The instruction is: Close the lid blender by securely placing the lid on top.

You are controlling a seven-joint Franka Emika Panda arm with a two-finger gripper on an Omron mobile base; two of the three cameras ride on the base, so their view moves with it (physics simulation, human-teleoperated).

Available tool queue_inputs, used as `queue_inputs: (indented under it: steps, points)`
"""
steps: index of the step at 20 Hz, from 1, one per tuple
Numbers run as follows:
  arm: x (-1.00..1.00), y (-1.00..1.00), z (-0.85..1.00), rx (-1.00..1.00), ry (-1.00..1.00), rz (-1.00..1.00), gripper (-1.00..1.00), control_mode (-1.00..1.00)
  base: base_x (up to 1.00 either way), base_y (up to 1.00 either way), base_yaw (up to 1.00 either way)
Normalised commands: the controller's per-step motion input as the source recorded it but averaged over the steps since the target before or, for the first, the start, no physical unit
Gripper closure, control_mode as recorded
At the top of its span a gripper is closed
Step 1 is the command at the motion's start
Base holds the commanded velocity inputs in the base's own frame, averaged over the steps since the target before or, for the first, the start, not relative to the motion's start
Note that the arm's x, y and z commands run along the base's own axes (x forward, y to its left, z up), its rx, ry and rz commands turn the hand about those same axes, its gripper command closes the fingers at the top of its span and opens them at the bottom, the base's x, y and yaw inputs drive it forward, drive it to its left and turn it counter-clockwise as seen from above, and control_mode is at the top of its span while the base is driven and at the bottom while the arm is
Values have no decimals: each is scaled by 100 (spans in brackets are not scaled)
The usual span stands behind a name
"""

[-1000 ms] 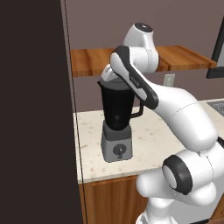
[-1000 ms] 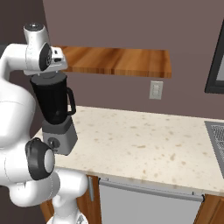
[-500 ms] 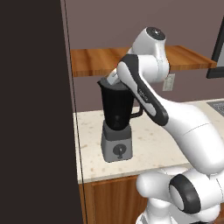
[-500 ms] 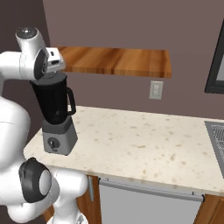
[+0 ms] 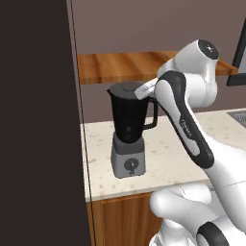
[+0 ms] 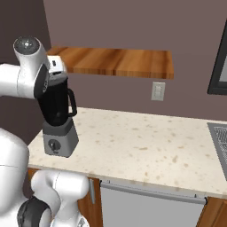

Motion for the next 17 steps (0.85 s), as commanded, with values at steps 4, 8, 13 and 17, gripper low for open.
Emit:
queue_inputs:
  steps: [4, 8, 13, 17]
  points:
    - [-60, -53, 23, 15, 0, 0, -100, -100, 0, 0, 0]
    - [-64, -60, 0, 16, -1, 0, -100, -100, 0, 0, 0]
    - [-64, -47, -1, 15, -9, 0, -100, -100, 0, 0, 0]
    - [-38, -17, -1, 9, -9, 0, -100, -100, 0, 0, 0]
